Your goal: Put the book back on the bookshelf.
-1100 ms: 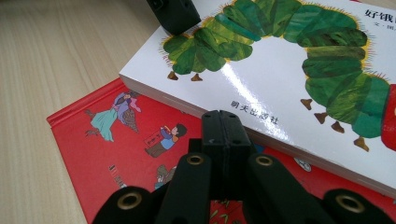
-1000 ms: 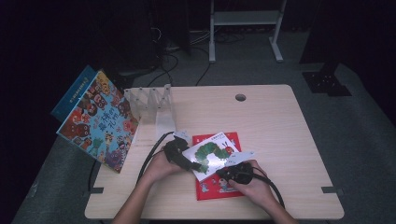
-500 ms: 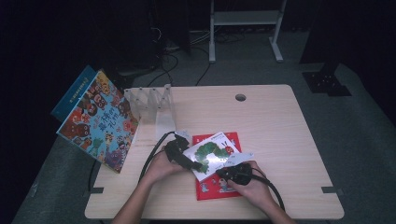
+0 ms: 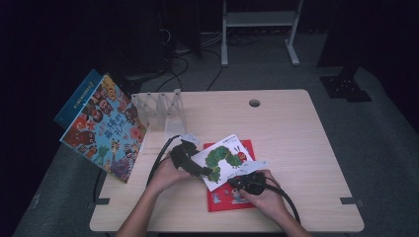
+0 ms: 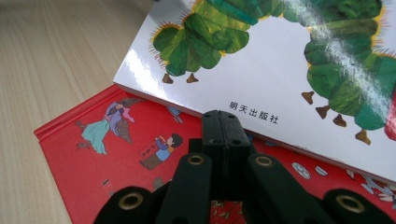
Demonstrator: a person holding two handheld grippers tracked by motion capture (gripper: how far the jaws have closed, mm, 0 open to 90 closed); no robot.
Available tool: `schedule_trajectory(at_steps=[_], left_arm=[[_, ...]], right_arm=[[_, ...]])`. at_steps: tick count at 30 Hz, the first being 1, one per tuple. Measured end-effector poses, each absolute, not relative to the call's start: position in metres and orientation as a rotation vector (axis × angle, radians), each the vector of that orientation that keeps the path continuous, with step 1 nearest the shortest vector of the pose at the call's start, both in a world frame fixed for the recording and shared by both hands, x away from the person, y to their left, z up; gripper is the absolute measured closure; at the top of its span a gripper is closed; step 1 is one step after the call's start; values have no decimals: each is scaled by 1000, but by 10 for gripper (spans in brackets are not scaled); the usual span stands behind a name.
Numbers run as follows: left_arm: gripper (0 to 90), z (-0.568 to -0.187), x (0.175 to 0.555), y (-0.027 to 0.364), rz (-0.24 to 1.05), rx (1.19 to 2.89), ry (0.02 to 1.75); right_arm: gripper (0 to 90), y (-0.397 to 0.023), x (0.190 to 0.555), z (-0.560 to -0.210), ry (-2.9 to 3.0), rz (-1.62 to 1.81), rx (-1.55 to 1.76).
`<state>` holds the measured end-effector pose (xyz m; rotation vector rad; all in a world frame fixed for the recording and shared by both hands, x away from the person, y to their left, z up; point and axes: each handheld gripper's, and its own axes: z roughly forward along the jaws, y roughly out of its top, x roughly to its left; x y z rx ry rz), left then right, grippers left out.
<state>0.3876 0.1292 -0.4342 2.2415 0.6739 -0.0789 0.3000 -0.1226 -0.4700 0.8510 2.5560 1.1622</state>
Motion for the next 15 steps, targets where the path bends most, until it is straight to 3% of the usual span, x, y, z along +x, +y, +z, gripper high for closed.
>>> schedule_trajectory(at_steps=[10, 15], left_arm=[[70, -410, 378, 129, -58, 2155, 582], [171, -401, 372, 127, -58, 2140, 517]], right_arm=[[893, -117, 305, -470, 2556, 1169, 851], [893, -112, 306, -471, 2560, 1177, 846]])
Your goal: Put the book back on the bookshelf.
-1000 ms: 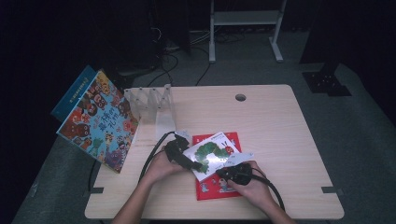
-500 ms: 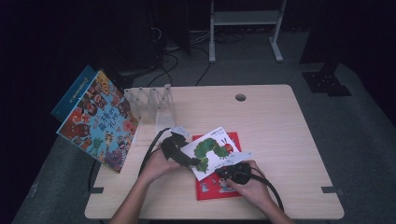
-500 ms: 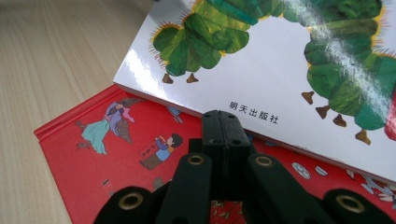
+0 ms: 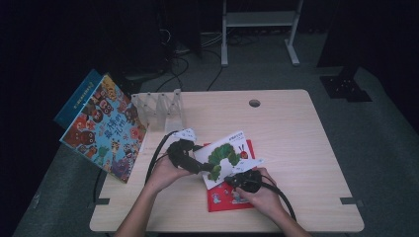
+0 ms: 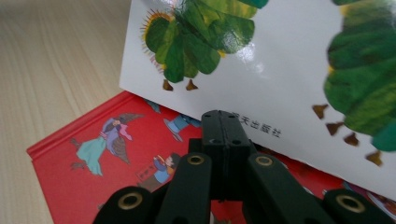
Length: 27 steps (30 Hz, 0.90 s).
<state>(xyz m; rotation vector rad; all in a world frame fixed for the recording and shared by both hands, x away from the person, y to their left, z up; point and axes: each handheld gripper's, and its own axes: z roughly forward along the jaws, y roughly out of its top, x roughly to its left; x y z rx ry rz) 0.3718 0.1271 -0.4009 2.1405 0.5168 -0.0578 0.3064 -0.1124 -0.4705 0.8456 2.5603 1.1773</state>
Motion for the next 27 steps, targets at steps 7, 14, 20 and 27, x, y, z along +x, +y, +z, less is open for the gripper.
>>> schedule_trajectory(at_steps=[7, 14, 20, 27], left_arm=[[321, -392, 367, 128, -36, 2148, 490], [417, -392, 366, 129, -29, 2154, 477], [495, -398, 365, 122, -39, 2191, 441], [561, -399, 361, 119, 3, 2217, 442]], right_arm=[[892, -106, 307, -470, 2564, 1171, 863], [891, -101, 313, -468, 2562, 1152, 879], [891, -98, 317, -469, 2554, 1175, 913], [891, -99, 317, -470, 2551, 1182, 913]])
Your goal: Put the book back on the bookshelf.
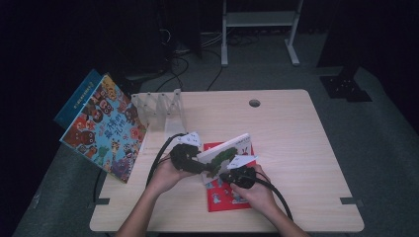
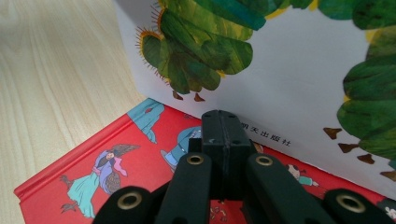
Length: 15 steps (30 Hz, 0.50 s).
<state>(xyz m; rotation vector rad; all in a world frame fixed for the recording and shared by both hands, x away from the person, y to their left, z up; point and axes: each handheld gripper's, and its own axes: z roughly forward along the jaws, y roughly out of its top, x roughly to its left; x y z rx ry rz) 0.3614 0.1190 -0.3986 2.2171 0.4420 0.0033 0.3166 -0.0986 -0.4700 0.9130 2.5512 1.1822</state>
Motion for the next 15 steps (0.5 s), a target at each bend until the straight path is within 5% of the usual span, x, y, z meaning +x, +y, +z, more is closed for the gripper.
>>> schedule_trajectory(at_steps=[15], left_arm=[[741, -400, 359, 118, 60, 2237, 449]], right_arm=[[834, -100, 316, -470, 2550, 1171, 885]])
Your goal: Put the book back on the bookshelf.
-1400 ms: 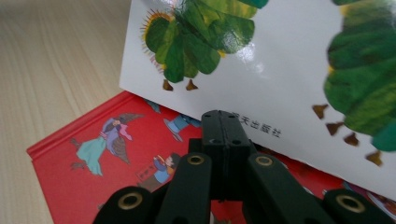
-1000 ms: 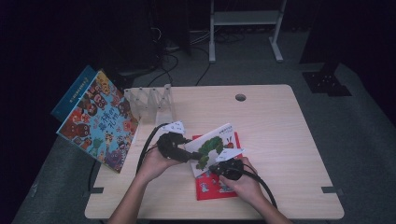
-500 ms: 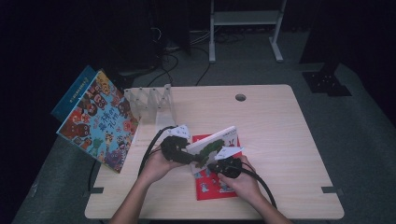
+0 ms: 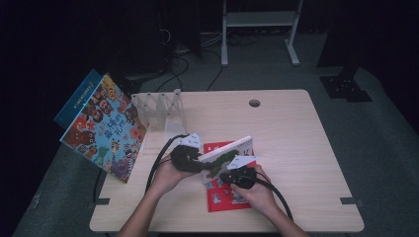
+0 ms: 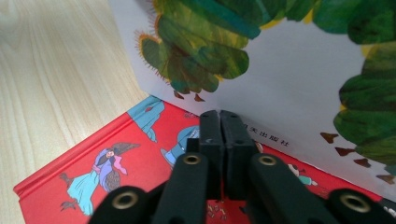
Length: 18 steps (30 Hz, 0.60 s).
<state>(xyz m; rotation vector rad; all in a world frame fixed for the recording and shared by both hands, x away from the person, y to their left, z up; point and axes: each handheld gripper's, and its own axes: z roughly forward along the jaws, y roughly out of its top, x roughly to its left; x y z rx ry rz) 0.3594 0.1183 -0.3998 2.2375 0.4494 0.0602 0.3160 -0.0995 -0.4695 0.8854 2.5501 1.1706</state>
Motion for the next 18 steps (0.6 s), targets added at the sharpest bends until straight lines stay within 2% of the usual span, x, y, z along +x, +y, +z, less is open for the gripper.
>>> schedule_trajectory(at_steps=[3, 9, 18], left_arm=[[746, -400, 360, 120, 62, 2223, 458], [749, -398, 360, 124, 92, 2201, 470], [750, -394, 362, 134, 111, 2172, 499]], right_arm=[[774, -104, 315, -467, 2531, 1123, 863], [625, -142, 320, -458, 2471, 1114, 936], [452, -195, 344, -461, 2339, 1074, 1094]])
